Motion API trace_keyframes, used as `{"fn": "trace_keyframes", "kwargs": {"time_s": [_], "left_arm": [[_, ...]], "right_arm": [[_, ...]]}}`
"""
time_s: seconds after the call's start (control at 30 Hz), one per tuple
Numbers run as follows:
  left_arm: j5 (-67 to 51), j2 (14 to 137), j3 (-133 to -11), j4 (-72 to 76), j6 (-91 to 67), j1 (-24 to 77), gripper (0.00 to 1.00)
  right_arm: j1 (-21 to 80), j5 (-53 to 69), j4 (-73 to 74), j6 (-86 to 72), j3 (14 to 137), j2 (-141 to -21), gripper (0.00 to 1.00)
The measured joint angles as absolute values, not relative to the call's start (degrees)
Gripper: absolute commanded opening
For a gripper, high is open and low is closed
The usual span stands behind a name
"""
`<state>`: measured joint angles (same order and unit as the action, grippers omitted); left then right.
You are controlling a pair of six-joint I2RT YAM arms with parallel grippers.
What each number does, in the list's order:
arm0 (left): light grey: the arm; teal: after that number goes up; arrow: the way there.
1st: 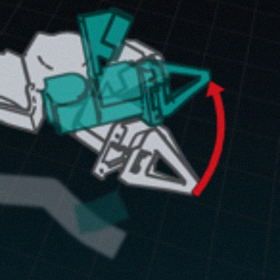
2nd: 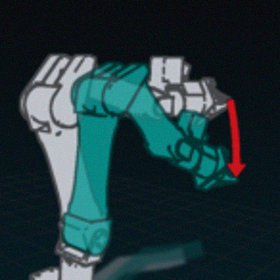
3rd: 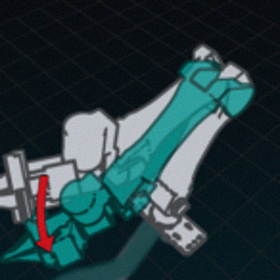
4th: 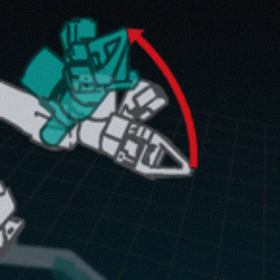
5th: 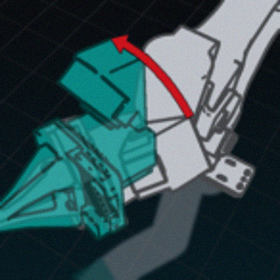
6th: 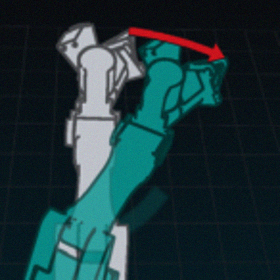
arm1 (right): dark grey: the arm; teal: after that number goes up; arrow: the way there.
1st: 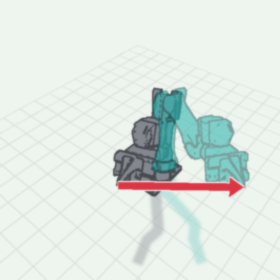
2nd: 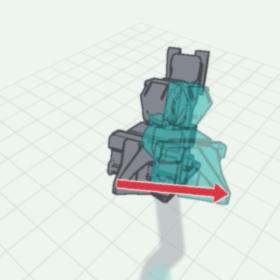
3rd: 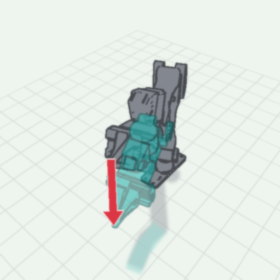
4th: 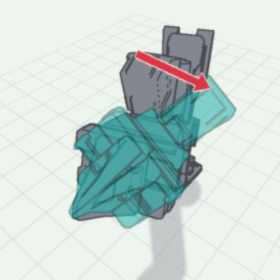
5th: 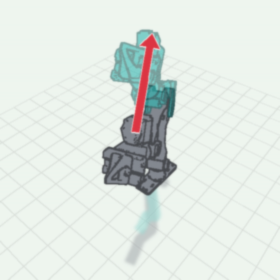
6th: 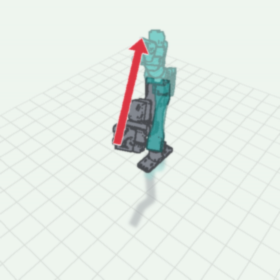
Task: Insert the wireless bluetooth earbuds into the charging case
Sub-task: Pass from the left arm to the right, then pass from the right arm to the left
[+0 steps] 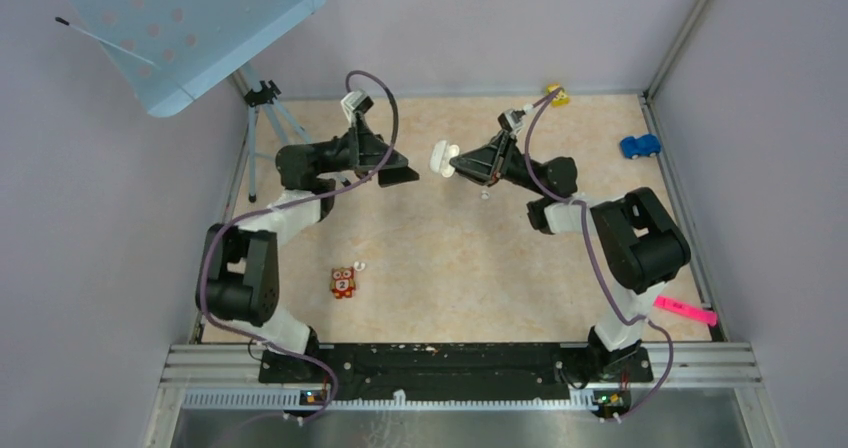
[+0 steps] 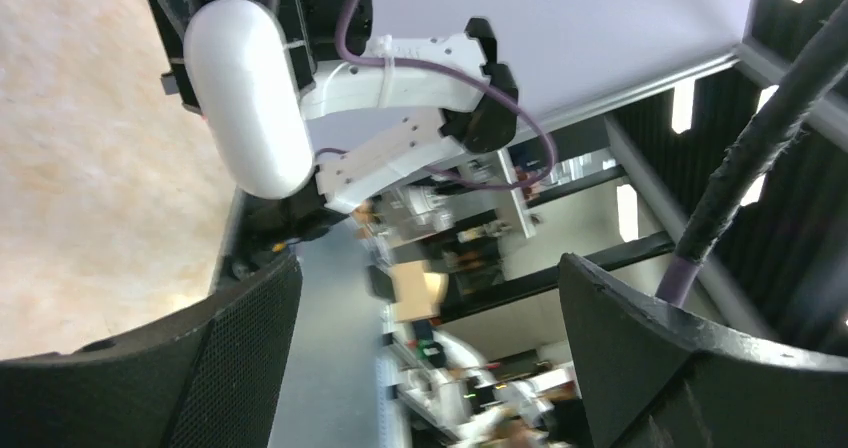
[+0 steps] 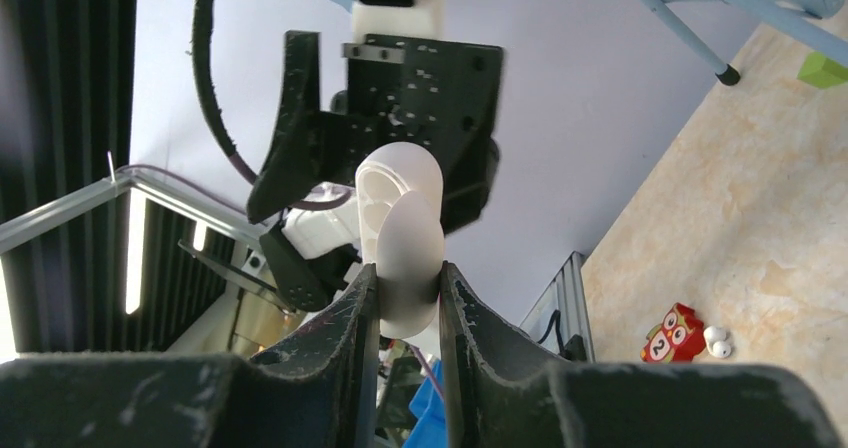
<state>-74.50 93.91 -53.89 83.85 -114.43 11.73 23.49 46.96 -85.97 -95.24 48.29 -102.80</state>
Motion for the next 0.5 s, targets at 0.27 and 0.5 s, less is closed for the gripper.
{"fn": "trace_keyframes", "kwargs": {"time_s": [0.27,0.5], "left_arm": [[-72.07,75.85,-64.07,25.10,-66.81,7.92,0.99],[-54.76,71.57,-73.28,-11.86,-40.07,9.08,0.99]], "right_arm": [[23.46,48.10,-86.04,-95.42,43.81,-102.48,0.03],[23.46,48.36,-85.97,-95.66,39.11,-102.37,0.03]]}}
